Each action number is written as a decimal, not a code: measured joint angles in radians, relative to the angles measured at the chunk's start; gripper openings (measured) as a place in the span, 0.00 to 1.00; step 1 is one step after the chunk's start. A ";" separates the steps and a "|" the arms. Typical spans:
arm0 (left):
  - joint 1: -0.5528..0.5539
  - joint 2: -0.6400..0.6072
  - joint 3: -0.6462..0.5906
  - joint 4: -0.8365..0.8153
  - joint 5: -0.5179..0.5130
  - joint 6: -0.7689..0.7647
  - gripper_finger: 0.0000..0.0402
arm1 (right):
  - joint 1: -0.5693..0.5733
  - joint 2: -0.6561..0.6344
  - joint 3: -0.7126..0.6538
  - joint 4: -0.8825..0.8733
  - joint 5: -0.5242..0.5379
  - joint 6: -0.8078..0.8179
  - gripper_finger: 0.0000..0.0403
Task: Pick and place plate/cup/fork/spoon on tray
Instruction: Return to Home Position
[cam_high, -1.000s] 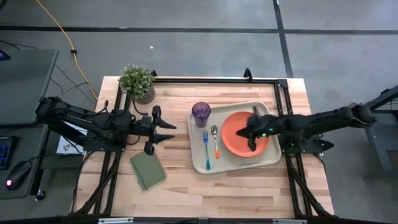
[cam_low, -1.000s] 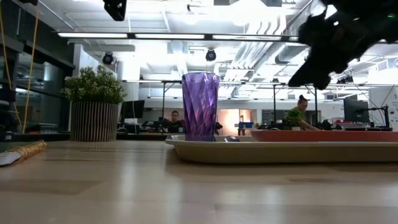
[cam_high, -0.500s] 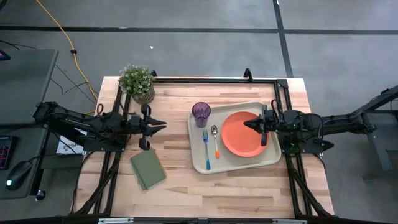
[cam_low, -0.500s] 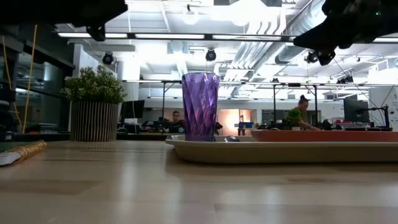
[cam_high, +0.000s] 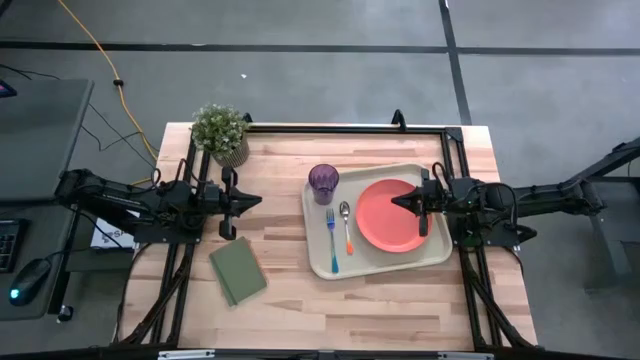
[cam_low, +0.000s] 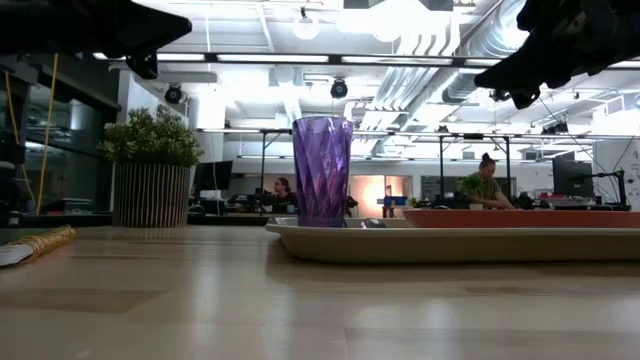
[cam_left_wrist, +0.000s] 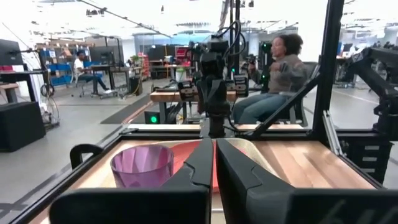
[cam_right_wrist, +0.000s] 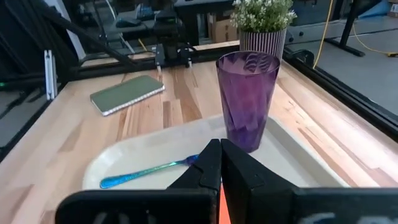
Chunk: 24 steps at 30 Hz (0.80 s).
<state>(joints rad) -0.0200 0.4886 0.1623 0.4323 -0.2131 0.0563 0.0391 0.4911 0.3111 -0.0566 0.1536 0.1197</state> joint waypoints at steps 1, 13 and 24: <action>0.000 -0.001 0.000 -0.003 0.000 0.000 0.00 | 0.000 0.000 0.000 -0.002 0.000 -0.004 0.00; -0.001 -0.001 0.000 -0.002 0.001 -0.001 0.00 | 0.000 -0.002 0.000 0.004 0.003 0.069 0.00; 0.003 -0.194 0.109 -0.363 -0.015 0.000 0.00 | 0.000 -0.002 0.000 -0.002 -0.005 0.093 0.00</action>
<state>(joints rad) -0.0173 0.2947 0.2718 0.0693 -0.2283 0.0565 0.0395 0.4896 0.3115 -0.0584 0.1486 0.2123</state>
